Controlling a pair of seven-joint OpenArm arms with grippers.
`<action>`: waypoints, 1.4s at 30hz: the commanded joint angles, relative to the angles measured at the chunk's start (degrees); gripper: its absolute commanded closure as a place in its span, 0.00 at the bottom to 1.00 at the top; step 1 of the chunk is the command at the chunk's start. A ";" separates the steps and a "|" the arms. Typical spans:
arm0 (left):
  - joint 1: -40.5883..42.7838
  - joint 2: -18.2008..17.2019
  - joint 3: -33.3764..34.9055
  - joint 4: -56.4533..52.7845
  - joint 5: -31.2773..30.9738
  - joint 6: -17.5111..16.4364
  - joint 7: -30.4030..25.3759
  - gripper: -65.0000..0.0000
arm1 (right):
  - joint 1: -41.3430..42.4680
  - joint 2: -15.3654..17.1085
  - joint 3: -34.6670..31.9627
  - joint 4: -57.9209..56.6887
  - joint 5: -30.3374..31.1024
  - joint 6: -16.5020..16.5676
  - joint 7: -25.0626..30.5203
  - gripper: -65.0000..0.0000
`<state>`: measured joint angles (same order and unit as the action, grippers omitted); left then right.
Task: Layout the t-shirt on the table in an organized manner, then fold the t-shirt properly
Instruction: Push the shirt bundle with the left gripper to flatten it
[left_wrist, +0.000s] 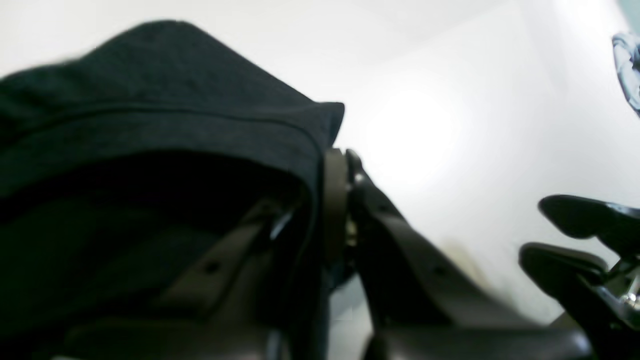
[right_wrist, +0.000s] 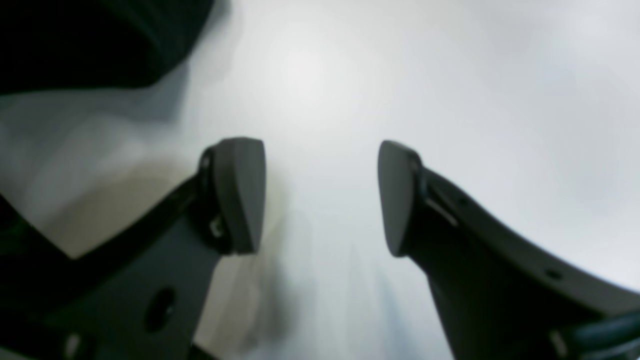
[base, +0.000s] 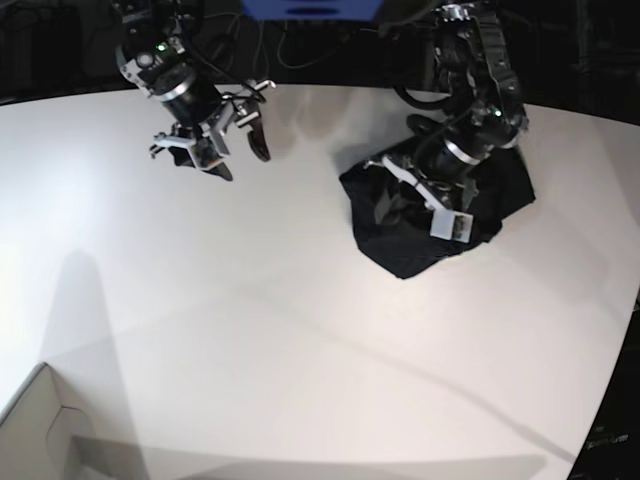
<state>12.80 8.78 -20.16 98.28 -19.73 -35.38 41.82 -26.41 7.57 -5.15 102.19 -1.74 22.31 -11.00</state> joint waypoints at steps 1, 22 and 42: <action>0.70 0.22 -0.01 2.51 -1.07 -0.45 -1.16 1.00 | 0.08 0.03 0.09 0.88 0.64 0.07 1.64 0.44; 7.73 -1.00 -15.75 7.79 -8.54 -0.45 -1.16 1.00 | 0.00 -0.23 -0.44 1.06 0.64 0.07 1.64 0.44; 6.85 -5.48 -18.47 2.16 -8.45 -0.98 -1.16 0.51 | -1.32 -0.32 -0.44 1.32 0.73 0.07 1.64 0.44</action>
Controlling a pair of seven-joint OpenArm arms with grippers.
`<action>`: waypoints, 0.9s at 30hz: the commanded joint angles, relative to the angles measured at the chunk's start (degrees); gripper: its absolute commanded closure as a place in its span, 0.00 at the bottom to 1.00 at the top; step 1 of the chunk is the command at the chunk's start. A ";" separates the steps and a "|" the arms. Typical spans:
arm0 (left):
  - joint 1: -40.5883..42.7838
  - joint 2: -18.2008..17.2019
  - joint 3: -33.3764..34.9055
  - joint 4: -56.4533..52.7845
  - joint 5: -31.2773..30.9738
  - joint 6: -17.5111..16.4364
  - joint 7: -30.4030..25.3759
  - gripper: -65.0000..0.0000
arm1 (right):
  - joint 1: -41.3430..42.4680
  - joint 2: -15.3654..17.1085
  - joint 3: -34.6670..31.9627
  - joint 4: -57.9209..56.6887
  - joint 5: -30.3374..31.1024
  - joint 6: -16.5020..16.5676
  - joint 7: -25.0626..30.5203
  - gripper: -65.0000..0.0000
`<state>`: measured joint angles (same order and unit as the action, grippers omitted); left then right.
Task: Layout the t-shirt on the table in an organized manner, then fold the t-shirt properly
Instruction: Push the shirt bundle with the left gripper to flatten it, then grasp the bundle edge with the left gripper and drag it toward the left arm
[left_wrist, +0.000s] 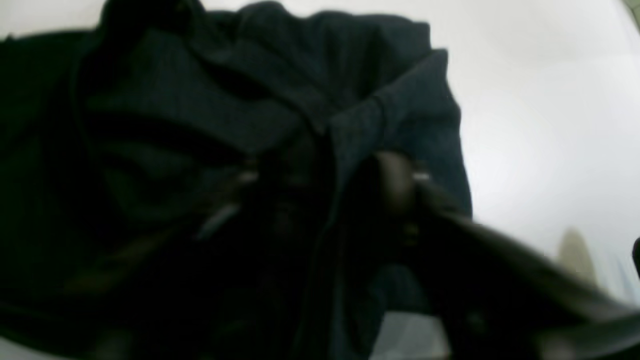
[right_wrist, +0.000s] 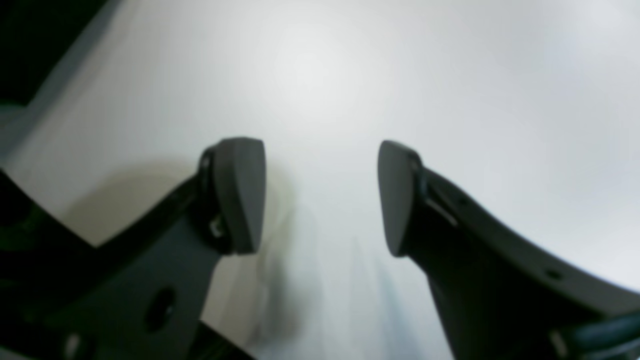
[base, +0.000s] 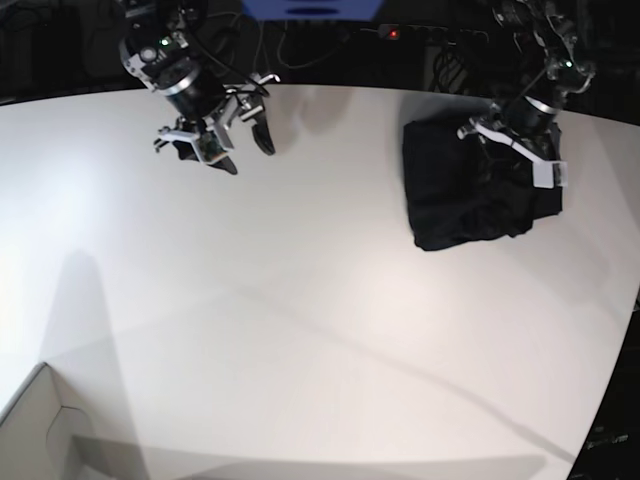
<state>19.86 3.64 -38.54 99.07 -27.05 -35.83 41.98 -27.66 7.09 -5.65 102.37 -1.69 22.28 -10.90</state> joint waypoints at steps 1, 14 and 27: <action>0.06 -0.34 -0.09 1.99 -1.13 -0.61 -1.32 0.47 | -0.25 0.16 0.07 1.15 0.68 0.09 1.53 0.44; 1.90 -0.78 -8.09 4.19 -7.90 -0.61 -1.23 0.39 | -1.13 -1.42 0.07 1.15 0.68 0.09 1.80 0.44; 7.70 0.80 -8.18 3.83 -8.25 -0.69 5.45 0.39 | -1.13 -1.42 0.07 1.15 0.68 0.09 1.62 0.44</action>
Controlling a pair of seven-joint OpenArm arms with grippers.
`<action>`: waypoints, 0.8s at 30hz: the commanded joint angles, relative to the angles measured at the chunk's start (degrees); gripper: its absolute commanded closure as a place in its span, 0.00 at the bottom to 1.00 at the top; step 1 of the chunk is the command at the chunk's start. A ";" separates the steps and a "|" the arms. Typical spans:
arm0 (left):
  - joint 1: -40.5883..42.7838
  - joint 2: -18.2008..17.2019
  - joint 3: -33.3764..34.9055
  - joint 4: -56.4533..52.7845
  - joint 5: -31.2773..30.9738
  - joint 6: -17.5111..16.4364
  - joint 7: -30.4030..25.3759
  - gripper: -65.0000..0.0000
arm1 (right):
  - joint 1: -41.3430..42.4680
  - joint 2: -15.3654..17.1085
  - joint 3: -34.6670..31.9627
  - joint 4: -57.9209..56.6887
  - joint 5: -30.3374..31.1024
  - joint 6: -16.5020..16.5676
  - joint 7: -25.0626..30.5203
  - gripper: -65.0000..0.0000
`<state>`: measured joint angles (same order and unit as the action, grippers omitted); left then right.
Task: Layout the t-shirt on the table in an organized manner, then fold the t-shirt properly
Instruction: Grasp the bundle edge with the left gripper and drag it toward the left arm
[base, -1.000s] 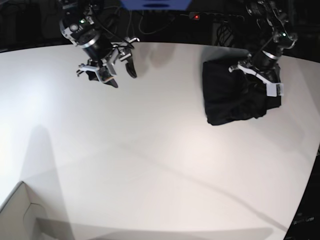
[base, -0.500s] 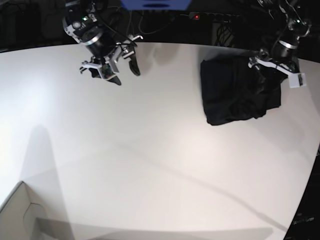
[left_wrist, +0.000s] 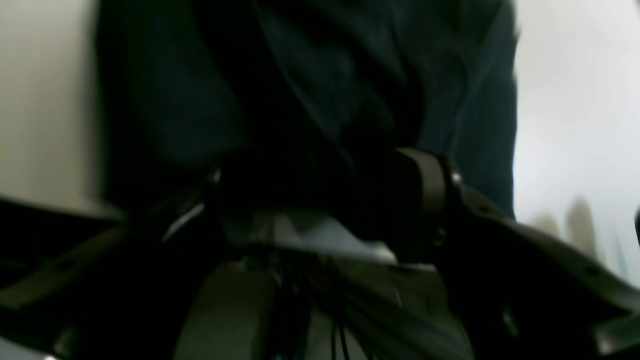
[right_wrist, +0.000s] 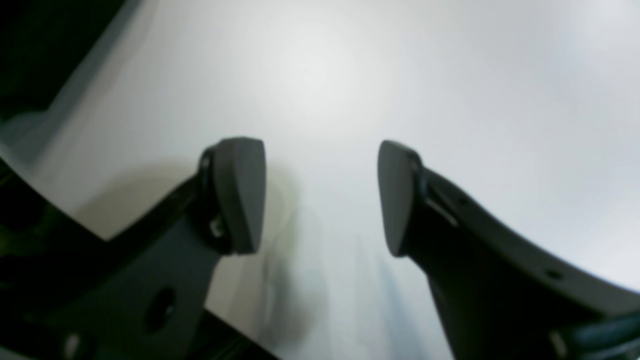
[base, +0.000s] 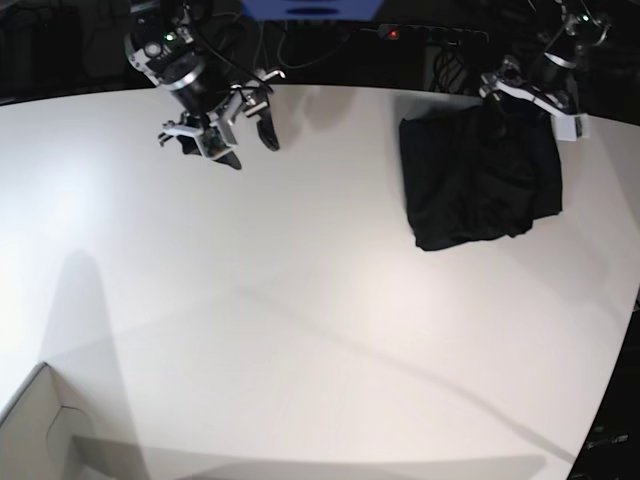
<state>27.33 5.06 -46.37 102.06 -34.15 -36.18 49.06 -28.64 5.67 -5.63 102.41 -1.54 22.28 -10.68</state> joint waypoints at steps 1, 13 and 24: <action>0.23 -0.44 -0.27 0.84 -1.23 -0.34 -1.10 0.39 | -0.15 0.00 0.05 1.11 0.53 0.09 1.40 0.44; -0.21 1.05 -0.44 1.28 -1.23 -0.34 -0.84 0.41 | -0.24 0.09 0.05 1.02 0.53 0.09 1.40 0.44; -0.30 1.14 -2.91 1.90 -1.50 -0.34 -0.57 0.94 | -0.24 0.17 0.05 1.02 0.53 0.09 1.40 0.44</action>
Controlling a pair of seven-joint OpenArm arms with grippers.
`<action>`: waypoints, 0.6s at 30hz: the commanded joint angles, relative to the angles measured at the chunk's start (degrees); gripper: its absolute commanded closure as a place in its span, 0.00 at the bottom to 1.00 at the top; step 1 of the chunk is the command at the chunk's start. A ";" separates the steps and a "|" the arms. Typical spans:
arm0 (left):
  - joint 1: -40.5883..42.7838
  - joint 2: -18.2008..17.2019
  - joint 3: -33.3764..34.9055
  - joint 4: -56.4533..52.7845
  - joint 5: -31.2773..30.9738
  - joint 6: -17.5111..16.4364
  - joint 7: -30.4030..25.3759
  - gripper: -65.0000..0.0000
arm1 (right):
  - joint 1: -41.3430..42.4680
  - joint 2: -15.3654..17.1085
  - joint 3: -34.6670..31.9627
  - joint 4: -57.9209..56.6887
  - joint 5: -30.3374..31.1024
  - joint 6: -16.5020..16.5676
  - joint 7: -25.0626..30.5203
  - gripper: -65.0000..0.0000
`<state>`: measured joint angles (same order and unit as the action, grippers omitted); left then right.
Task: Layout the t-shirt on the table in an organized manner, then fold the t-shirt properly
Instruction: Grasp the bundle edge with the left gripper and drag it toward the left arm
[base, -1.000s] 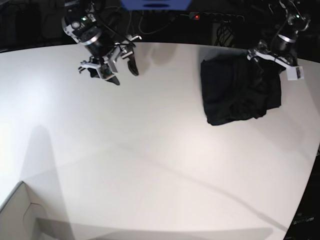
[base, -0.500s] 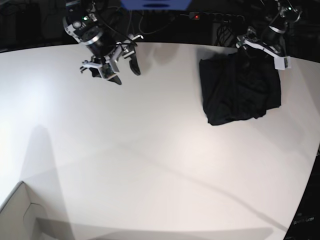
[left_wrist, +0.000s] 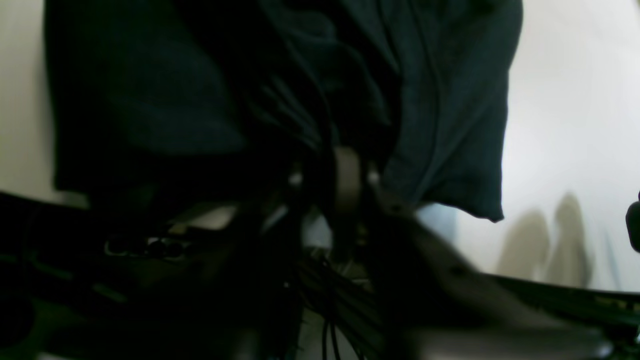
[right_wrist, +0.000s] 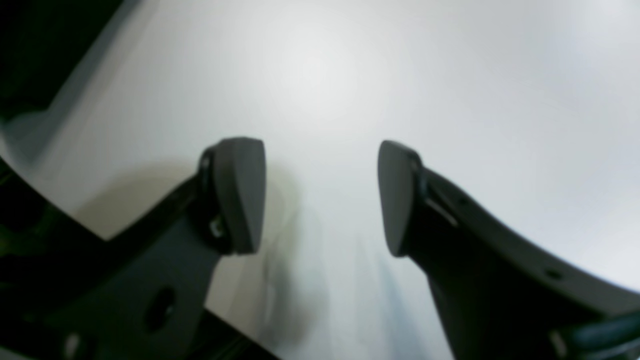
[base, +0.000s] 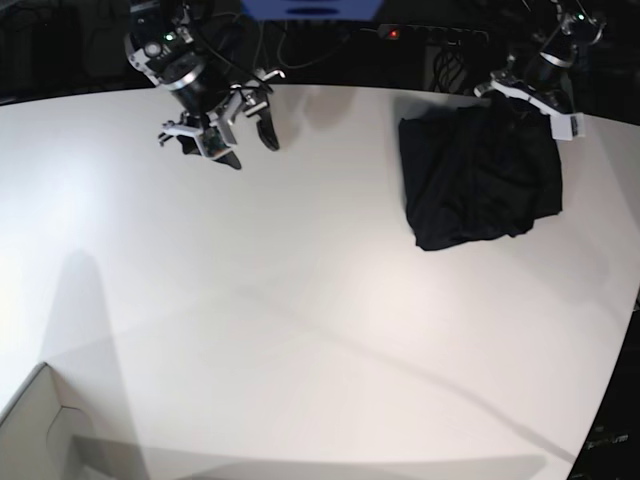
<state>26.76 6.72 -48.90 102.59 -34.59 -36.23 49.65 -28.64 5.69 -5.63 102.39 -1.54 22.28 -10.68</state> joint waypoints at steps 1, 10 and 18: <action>-0.08 -0.35 -1.60 2.16 -1.59 -0.30 -1.08 0.99 | -0.24 0.15 0.05 1.04 0.53 0.09 1.40 0.44; -0.26 0.62 -10.57 8.14 -6.86 -0.21 -0.90 1.00 | -0.15 0.06 0.05 0.95 0.53 0.09 1.40 0.44; -2.28 0.53 -16.19 5.85 -6.25 -0.21 -0.90 1.00 | -0.15 0.06 0.05 0.95 0.53 0.09 1.40 0.44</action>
<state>24.60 7.66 -64.84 107.57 -39.75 -36.25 49.91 -28.62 5.69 -5.63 102.39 -1.52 22.28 -10.68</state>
